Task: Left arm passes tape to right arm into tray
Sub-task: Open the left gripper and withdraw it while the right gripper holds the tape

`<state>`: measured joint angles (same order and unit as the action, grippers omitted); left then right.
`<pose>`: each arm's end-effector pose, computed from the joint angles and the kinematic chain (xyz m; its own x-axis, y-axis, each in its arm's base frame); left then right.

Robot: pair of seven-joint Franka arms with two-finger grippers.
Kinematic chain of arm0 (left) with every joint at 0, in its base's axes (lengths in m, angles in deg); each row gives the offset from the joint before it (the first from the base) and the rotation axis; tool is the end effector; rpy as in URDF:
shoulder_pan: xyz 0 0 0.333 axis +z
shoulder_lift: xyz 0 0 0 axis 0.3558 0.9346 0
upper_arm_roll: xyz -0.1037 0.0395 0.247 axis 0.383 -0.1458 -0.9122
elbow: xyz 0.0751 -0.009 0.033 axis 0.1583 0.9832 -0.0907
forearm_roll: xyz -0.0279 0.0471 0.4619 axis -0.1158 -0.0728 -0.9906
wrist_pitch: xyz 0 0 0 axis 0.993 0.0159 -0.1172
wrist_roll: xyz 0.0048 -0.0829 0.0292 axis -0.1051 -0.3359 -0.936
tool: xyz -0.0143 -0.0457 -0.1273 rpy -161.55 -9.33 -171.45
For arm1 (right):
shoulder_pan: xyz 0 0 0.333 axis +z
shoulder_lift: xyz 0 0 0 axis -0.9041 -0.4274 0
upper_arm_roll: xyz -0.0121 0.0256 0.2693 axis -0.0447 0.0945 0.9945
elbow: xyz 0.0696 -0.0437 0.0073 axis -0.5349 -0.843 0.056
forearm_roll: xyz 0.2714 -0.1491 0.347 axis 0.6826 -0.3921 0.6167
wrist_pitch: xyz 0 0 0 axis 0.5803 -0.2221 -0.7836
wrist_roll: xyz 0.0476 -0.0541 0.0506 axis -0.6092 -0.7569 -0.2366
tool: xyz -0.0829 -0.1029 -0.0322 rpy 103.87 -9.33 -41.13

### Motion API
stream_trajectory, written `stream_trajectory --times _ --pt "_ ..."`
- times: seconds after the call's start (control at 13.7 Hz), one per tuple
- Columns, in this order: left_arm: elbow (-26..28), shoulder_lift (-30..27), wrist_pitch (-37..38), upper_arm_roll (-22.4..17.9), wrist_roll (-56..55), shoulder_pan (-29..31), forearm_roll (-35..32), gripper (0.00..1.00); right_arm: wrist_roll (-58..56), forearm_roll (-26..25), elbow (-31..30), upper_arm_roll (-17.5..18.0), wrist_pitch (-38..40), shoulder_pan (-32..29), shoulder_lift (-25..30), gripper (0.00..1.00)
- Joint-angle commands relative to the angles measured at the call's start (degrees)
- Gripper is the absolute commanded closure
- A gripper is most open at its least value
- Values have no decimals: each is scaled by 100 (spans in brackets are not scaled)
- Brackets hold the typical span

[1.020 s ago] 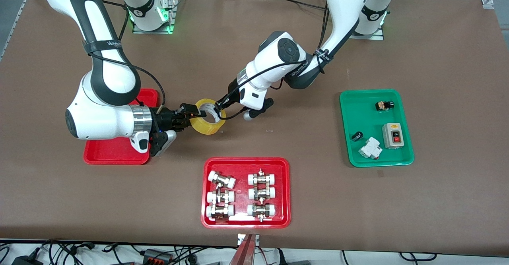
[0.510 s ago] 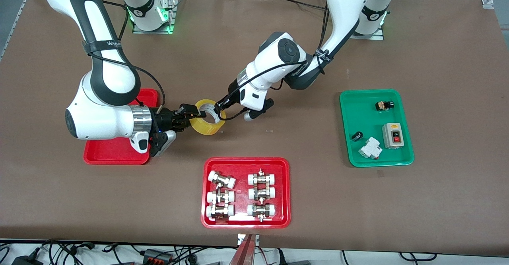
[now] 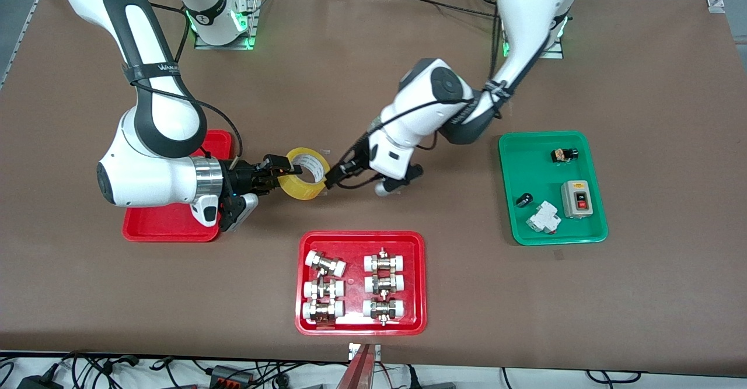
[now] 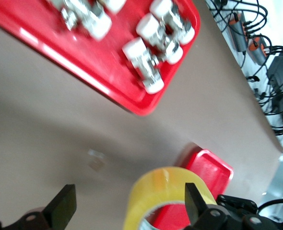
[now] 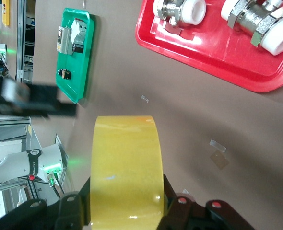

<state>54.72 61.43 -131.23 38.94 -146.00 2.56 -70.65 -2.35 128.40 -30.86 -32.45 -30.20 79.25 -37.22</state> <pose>0.6110 -0.5227 0.2869 0.8402 0.5141 -0.1725 0.5167 -0.6625 0.5423 0.6773 0.2594 0.2501 0.9155 0.4007 0.0361 0.3006 -0.6218 -0.7232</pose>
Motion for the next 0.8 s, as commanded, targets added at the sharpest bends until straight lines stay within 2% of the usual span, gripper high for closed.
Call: stream_trajectory --times 0.0,0.15,0.29,0.51,0.73 --pt "36 -610 1217 127 684 604 -61 0 -63 -21 86 1 -124 -49 -112 74" --pt "36 -848 1562 118 1665 991 -43 0 8 -21 51 -69 -142 -180 -182 74" --pt "-60 -1042 2385 145 2589 1501 -8 0 8 -30 -71 -96 -90 -618 -244 74" --pt "-787 -1201 4396 110 3995 2160 -52 0 218 -91 -519 -166 59 -1426 -174 72" --pt "-1255 -1245 5954 66 5044 2899 -95 0 210 -91 -695 -175 769 -2226 -191 72"
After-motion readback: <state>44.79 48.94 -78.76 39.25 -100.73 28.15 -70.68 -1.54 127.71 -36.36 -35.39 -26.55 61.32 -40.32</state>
